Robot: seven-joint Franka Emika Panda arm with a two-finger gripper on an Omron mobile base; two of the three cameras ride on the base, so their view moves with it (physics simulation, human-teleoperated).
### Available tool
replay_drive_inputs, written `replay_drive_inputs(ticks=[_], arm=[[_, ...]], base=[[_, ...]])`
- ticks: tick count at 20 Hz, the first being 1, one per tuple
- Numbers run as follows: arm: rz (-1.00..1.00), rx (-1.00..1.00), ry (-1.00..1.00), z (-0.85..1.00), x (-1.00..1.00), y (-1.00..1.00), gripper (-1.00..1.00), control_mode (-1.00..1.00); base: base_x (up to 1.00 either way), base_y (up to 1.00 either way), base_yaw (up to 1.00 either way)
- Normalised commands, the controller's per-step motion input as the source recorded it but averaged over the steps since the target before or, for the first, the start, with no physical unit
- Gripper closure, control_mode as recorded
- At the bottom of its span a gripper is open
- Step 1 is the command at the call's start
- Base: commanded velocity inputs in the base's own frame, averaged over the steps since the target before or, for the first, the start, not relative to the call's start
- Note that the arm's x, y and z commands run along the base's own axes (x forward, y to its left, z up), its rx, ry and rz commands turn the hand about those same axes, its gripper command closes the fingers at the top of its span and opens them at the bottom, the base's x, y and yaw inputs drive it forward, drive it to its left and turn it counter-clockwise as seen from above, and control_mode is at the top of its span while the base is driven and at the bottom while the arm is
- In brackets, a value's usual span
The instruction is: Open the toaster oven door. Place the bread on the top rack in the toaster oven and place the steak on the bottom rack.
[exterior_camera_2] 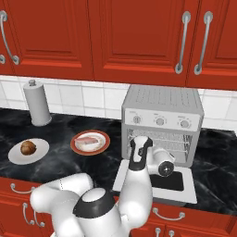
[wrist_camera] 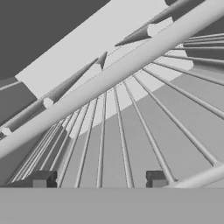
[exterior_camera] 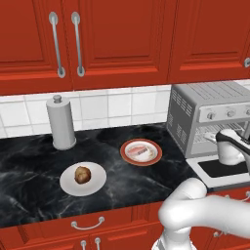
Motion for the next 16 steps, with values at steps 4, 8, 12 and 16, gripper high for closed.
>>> replay_drive_inputs(ticks=[4,8,12,16], arm=[[-0.03,0.06,0.05,-0.42,0.09,0.0,1.0,-1.0],[-0.01,0.03,0.18,-0.38,-0.02,-0.01,1.0,-1.0],[-0.04,0.02,0.23,-0.34,-0.06,-0.03,1.0,-1.0],[-0.04,0.05,0.16,-0.41,-0.14,-0.03,1.0,-1.0]], base=[[0.0,0.0,0.0],[0.0,0.0,0.0],[0.0,0.0,0.0],[0.0,0.0,0.0]])
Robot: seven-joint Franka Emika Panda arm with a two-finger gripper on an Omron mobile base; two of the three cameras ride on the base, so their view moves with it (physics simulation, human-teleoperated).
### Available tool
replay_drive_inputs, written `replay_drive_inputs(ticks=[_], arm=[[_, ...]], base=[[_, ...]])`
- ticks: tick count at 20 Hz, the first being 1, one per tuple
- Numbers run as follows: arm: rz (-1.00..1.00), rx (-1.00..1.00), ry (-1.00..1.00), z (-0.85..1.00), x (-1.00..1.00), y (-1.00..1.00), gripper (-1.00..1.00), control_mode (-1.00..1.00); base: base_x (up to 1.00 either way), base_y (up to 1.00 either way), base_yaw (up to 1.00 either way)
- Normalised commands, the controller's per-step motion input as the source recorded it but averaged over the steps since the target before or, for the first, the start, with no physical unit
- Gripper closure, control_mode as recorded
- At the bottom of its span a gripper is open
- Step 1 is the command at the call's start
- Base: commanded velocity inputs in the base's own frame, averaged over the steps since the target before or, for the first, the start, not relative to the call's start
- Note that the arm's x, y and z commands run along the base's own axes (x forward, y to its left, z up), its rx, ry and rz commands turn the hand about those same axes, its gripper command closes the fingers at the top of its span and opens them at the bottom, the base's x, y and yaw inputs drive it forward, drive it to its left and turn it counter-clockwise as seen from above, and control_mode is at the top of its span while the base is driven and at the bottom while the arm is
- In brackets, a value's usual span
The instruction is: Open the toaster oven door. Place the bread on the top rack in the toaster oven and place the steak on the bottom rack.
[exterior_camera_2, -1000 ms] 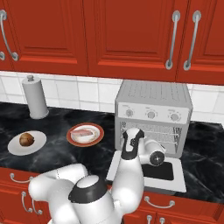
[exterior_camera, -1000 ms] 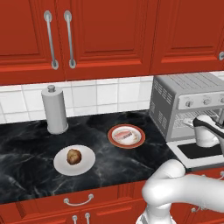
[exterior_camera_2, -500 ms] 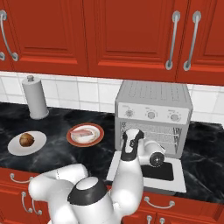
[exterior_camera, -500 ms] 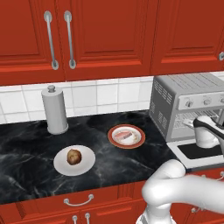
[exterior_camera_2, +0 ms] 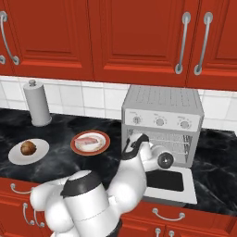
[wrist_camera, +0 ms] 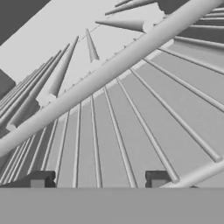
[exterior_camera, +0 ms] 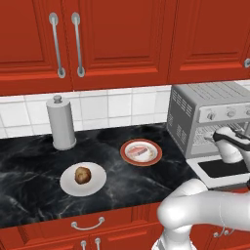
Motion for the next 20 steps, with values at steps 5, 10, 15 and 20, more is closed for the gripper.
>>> replay_drive_inputs(ticks=[5,10,15,20], arm=[[-0.05,0.08,0.12,-0.41,-0.13,-0.03,1.0,-1.0],[-0.04,0.12,0.09,-0.4,-0.18,-0.06,1.0,-1.0],[-0.04,0.14,0.03,-0.44,-0.26,-0.07,1.0,-1.0],[-0.05,0.11,0.01,-0.46,-0.27,-0.05,1.0,-1.0]], base=[[0.0,0.0,0.0],[0.0,0.0,0.0],[0.0,0.0,0.0],[0.0,0.0,0.0]])
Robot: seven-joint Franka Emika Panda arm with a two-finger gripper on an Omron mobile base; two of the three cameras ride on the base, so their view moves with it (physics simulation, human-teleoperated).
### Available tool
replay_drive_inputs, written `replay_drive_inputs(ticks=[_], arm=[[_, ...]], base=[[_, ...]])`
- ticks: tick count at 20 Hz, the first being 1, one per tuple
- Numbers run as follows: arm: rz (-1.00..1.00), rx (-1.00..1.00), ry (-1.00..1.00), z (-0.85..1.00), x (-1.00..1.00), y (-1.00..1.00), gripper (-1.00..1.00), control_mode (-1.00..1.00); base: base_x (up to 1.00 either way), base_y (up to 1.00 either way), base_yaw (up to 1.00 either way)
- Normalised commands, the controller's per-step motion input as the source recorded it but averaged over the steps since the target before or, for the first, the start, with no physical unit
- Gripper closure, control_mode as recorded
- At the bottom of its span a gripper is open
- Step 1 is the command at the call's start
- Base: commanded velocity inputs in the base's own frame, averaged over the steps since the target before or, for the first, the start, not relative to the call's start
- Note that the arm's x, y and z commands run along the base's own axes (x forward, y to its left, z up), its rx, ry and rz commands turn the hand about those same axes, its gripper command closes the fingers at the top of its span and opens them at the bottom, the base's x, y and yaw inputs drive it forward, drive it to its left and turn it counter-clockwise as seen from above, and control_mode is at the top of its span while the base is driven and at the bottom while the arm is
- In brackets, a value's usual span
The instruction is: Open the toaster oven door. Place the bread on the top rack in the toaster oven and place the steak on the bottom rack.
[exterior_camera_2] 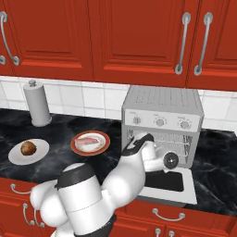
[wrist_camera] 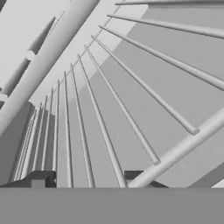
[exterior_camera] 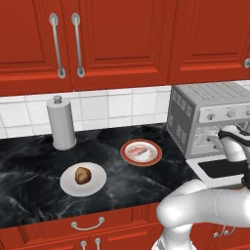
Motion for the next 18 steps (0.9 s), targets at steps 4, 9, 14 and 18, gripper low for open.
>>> replay_drive_inputs(ticks=[4,9,14,18], arm=[[-0.05,0.09,0.02,-0.39,-0.2,-0.01,1.0,-1.0],[-0.05,0.07,0.01,-0.37,-0.2,-0.04,1.0,-1.0],[-0.07,0.03,0.04,-0.52,-0.28,-0.11,1.0,-1.0],[-0.07,0.0,0.06,-0.56,-0.35,-0.17,1.0,-1.0]], base=[[0.0,0.0,0.0],[0.0,0.0,0.0],[0.0,0.0,0.0],[0.0,0.0,0.0]])
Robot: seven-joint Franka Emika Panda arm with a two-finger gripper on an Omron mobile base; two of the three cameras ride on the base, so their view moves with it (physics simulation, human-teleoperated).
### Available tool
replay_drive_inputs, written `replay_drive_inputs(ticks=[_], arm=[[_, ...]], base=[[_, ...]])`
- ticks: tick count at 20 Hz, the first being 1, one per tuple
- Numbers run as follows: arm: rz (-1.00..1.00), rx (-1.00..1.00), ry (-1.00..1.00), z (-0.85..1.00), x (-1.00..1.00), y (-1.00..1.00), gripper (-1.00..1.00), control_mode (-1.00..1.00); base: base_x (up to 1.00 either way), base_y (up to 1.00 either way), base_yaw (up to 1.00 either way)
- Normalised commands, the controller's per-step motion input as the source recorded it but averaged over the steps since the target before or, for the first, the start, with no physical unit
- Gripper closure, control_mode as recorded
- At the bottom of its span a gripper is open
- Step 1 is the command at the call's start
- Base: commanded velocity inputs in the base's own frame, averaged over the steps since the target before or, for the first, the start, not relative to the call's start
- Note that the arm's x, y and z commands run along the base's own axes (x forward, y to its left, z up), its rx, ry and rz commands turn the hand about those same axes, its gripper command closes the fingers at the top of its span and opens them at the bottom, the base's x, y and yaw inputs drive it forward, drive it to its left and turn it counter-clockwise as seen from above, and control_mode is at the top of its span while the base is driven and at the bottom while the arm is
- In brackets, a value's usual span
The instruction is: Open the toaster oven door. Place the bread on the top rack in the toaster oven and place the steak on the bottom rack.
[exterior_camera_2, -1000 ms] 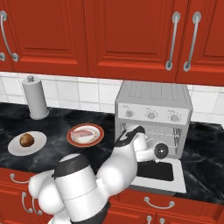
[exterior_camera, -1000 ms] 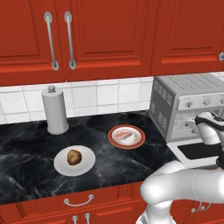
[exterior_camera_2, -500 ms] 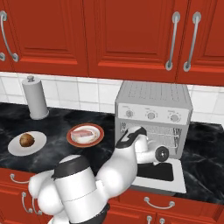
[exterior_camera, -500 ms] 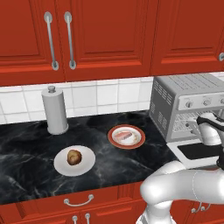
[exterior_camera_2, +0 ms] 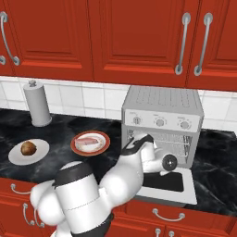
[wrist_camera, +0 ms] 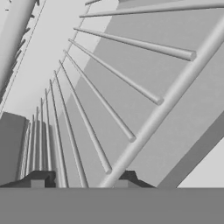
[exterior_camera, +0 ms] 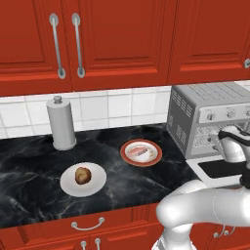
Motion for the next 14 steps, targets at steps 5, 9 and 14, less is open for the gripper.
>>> replay_drive_inputs(ticks=[5,9,14], arm=[[-0.06,0.0,0.07,-0.61,-0.38,-0.21,1.0,-1.0],[-0.05,0.0,0.05,-0.67,-0.45,-0.24,1.0,-1.0],[-0.03,0.02,0.02,-0.7,-0.54,-0.23,1.0,-1.0]], base=[[0.0,0.0,0.0],[0.0,0.0,0.0],[0.0,0.0,0.0]])
